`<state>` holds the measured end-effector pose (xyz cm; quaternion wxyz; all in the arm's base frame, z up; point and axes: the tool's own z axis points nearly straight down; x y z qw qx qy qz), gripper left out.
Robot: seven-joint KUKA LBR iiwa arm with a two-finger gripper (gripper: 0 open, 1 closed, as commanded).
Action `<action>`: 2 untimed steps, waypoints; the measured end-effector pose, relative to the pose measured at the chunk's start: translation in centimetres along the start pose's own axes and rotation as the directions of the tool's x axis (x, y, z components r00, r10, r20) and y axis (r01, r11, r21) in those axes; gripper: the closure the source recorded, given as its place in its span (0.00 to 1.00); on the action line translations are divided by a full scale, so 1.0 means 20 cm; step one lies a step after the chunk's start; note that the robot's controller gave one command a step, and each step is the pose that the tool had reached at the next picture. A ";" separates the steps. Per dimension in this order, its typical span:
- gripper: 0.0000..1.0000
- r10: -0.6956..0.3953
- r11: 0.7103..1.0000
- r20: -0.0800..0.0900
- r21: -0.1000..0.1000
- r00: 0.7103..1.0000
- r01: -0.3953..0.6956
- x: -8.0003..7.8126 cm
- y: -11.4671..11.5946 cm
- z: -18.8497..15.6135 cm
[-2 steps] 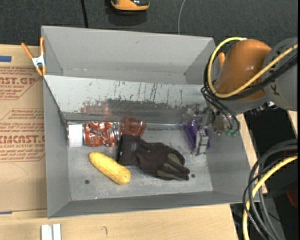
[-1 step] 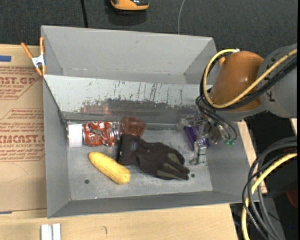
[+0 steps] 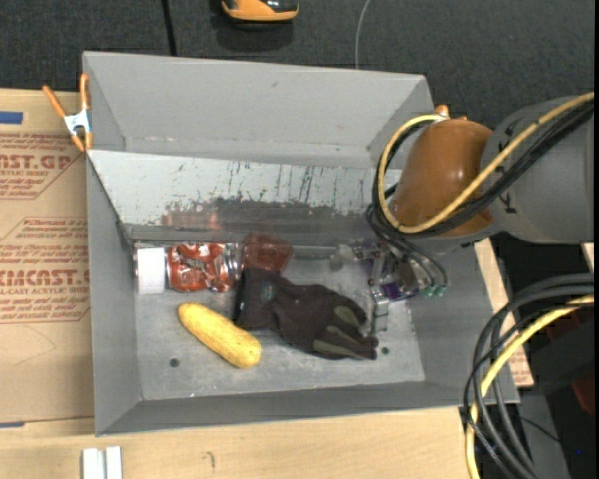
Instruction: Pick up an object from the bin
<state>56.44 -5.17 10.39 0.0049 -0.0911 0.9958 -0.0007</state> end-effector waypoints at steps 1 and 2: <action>1.00 0.128 0.992 -0.011 -0.002 0.992 -0.128 0.13 0.21 0.17; 1.00 0.128 0.992 -0.011 -0.002 0.992 -0.128 0.13 0.21 0.17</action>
Offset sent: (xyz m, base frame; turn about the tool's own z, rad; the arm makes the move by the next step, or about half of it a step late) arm 0.0000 0.0000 0.0000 0.0000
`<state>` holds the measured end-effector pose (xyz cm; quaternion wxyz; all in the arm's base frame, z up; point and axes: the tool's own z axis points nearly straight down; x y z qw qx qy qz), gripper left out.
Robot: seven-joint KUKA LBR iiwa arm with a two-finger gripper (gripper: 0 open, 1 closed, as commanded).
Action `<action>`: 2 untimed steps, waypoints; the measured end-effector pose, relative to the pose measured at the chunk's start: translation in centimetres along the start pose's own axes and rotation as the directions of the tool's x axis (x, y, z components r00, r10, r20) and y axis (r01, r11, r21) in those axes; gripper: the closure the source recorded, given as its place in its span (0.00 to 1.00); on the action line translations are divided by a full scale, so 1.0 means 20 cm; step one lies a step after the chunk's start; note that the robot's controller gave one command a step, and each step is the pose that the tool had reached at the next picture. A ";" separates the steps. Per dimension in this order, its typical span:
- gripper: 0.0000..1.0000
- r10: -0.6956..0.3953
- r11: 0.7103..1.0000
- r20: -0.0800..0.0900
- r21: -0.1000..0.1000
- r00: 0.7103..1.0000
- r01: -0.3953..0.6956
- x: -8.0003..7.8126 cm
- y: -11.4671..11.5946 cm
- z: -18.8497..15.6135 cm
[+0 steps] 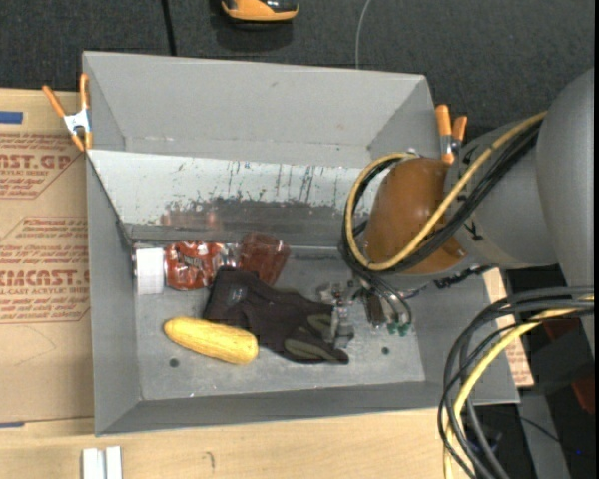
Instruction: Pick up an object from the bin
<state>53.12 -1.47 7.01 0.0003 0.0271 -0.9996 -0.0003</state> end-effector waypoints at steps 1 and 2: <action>1.00 0.017 1.000 0.000 0.000 1.000 -0.017 0.10 0.04 -0.51; 1.00 0.017 1.000 0.000 0.000 1.000 -0.017 0.10 0.04 -0.51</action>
Offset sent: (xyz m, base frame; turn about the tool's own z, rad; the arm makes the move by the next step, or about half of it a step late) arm 0.0000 0.0000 0.0000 0.0000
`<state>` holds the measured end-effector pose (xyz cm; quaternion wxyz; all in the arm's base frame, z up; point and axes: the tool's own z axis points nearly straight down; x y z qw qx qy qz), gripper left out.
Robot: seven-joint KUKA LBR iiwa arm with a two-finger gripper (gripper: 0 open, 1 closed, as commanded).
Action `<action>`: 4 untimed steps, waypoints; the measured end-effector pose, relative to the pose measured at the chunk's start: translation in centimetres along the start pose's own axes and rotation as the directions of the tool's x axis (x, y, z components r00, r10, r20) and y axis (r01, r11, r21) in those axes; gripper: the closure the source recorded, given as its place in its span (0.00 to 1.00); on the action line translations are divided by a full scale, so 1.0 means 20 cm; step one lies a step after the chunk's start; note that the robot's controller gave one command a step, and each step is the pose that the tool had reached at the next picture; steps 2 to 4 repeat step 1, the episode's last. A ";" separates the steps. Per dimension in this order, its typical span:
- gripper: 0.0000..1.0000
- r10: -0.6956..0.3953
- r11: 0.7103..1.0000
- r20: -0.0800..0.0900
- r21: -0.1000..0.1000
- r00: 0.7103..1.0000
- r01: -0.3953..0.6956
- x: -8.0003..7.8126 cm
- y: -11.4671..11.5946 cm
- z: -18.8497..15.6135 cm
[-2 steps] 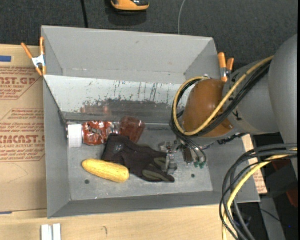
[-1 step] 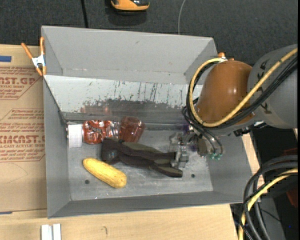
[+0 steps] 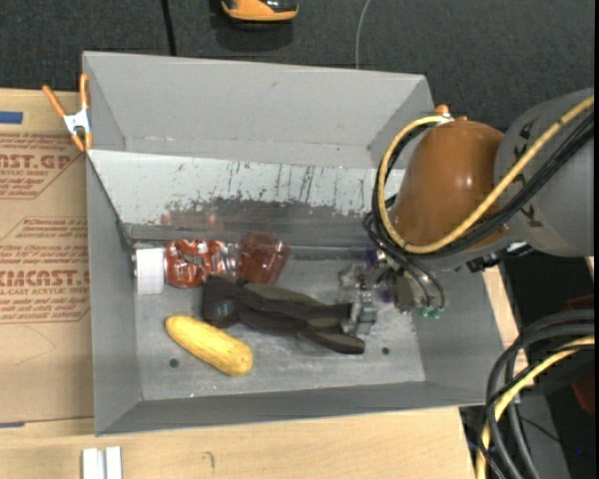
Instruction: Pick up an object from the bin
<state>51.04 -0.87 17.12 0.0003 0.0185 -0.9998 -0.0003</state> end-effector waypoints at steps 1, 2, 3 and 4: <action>1.00 -0.007 1.000 -0.004 0.000 1.000 0.007 -0.02 0.01 -0.26; 1.00 -0.007 1.000 -0.004 0.000 1.000 0.007 -0.02 0.01 -0.26; 1.00 -0.007 1.000 -0.004 0.000 1.000 0.007 -0.02 0.01 -0.26; 1.00 -0.007 1.000 -0.004 0.000 1.000 0.007 -0.02 0.01 -0.26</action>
Offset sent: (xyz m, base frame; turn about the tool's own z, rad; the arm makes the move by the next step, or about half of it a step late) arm 0.0231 0.0153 0.1060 -0.0214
